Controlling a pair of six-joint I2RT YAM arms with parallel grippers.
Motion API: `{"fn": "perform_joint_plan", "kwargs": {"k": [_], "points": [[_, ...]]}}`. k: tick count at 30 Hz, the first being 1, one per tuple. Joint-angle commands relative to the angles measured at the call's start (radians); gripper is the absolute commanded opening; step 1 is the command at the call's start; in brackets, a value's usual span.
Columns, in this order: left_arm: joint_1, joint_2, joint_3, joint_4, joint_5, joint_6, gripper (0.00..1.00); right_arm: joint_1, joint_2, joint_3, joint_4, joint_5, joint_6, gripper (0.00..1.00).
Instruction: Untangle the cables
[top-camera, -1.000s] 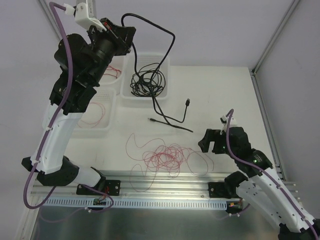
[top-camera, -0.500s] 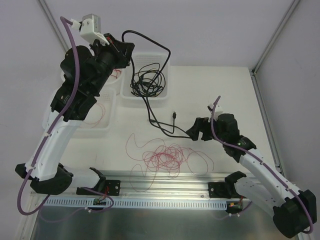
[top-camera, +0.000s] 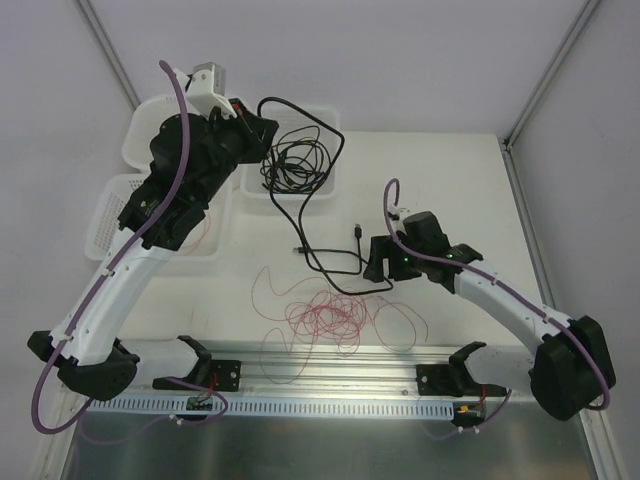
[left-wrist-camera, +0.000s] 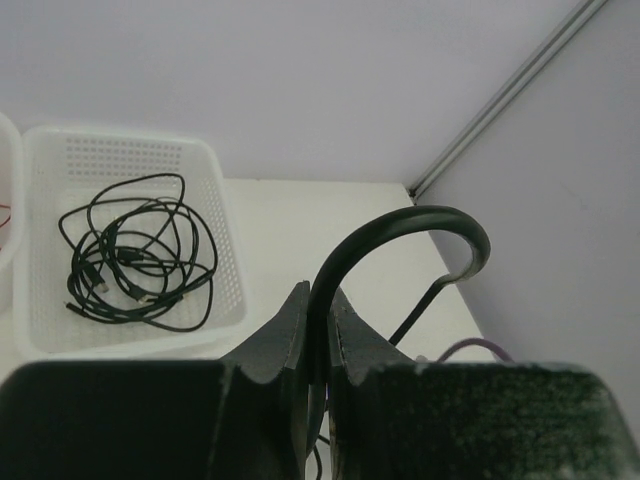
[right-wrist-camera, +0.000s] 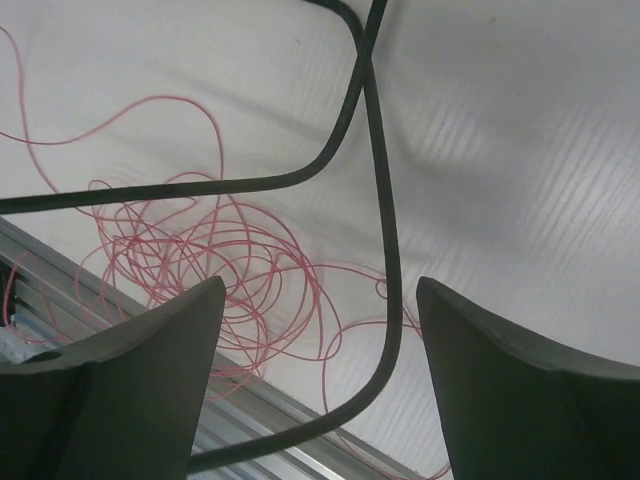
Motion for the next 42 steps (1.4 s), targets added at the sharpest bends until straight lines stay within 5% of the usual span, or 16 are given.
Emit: {"fn": "perform_joint_plan", "kwargs": {"k": [1, 22, 26, 28, 42], "points": [[0.009, -0.053, -0.04, 0.053, 0.061, -0.035, 0.0, 0.023, 0.105, 0.049, -0.05, 0.043, 0.019, 0.81], [0.01, -0.153, -0.303, 0.037, 0.068, -0.096, 0.0, 0.119, 0.443, 0.064, 0.034, 0.263, -0.028, 0.41], [0.009, -0.165, -0.33, 0.036, 0.052, -0.104, 0.0, 0.119, 0.45, 0.064, 0.035, 0.261, -0.039, 0.05], [0.009, -0.167, -0.342, 0.031, 0.046, -0.105, 0.0, 0.119, 0.429, 0.077, 0.016, 0.269, -0.054, 0.01], [0.009, -0.089, -0.218, 0.02, 0.031, -0.116, 0.0, 0.121, -0.023, 0.372, -0.248, 0.319, -0.128, 0.01]]}}
